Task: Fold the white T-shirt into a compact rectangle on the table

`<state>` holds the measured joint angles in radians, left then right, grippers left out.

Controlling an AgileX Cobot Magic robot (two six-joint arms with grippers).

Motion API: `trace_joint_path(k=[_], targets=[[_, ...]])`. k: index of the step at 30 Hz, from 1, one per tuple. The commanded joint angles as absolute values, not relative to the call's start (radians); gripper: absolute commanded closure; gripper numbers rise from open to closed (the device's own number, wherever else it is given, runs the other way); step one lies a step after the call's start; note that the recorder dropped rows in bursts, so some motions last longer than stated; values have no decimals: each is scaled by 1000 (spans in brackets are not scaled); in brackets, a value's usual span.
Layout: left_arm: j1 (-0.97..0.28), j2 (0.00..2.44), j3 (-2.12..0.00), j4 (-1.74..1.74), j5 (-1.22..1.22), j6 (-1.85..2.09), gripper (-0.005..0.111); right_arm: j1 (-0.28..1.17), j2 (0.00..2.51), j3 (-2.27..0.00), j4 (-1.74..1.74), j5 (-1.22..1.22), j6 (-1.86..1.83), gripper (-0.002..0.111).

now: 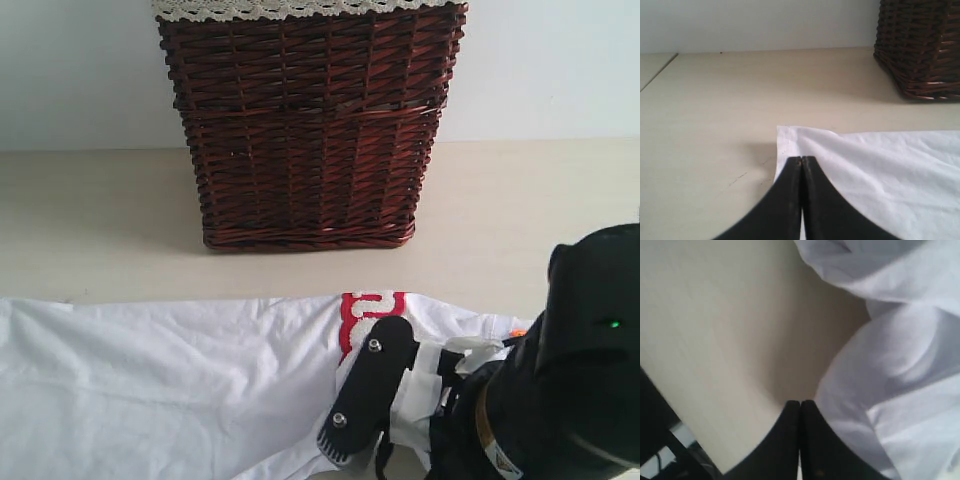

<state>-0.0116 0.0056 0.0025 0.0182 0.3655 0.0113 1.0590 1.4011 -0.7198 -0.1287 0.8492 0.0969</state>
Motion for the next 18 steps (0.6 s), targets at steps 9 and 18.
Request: trace_joint_path(k=[9,18], targets=[[-8,0,0,22,358,13,107,1053,1501,-716,-691,1088,589,108],[-8,0,0,22,358,13,107,1053,1501,-716,-715,957,694,108]])
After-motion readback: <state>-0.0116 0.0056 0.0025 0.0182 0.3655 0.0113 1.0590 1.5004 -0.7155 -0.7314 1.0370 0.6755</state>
